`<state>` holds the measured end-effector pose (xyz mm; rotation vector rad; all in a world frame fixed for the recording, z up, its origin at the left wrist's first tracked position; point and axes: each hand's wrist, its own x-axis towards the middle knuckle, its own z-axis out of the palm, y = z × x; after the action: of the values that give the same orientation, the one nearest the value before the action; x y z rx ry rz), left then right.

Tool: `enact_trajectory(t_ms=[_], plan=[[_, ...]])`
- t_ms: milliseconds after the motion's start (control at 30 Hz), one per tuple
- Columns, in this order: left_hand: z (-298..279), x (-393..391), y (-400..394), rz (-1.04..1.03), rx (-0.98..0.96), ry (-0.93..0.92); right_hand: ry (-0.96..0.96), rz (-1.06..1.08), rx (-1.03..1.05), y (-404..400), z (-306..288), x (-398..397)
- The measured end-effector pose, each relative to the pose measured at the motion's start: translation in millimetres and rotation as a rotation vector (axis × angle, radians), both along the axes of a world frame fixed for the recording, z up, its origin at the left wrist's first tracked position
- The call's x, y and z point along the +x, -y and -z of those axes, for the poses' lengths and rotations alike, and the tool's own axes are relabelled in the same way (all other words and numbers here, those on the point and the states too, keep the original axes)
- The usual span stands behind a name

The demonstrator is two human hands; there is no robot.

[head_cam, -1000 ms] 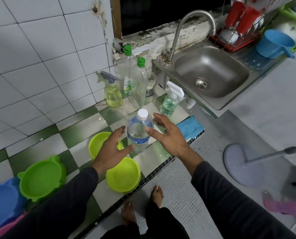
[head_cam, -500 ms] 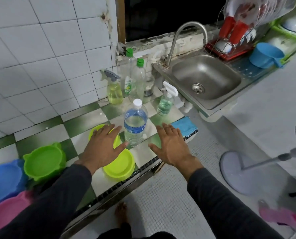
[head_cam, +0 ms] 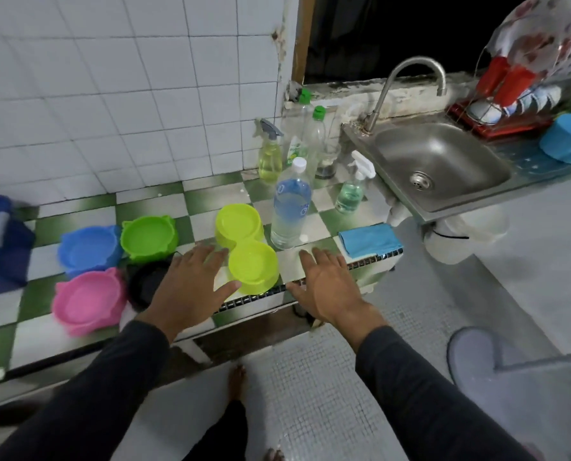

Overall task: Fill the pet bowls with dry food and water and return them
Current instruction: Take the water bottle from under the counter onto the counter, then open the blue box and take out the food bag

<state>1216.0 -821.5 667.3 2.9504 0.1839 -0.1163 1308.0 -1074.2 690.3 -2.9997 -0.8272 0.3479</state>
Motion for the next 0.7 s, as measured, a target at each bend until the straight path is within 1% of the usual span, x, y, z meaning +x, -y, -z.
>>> enact_trajectory(t_ms=[133, 333, 400, 500, 600, 700], plan=[[-12.8, -50.5, -9.5, -0.098, 0.038, -0.007, -0.002, -0.079, 0.008, -22.9, -1.2, -27.8], [-25.8, -112.7, -48.0, -0.205, 0.040, 0.019, 0.007, -0.194, 0.040, -74.3, -3.7, -67.2], [-28.9, -132.4, -64.5, -0.244, 0.056, 0.031, 0.021, -0.236, 0.041, -96.7, -3.7, -78.2], [-32.3, -160.7, -93.4, -0.263, 0.104, 0.000, 0.055, -0.304, 0.061, -135.2, -5.7, -95.5], [-35.2, -190.7, -124.7, -0.353, 0.062, 0.036, 0.071, -0.353, 0.068, -178.8, -9.1, -114.9], [-34.7, -221.3, -164.3, -0.406, 0.070, 0.033, 0.050, -0.383, 0.077, -224.9, -10.7, -135.9]])
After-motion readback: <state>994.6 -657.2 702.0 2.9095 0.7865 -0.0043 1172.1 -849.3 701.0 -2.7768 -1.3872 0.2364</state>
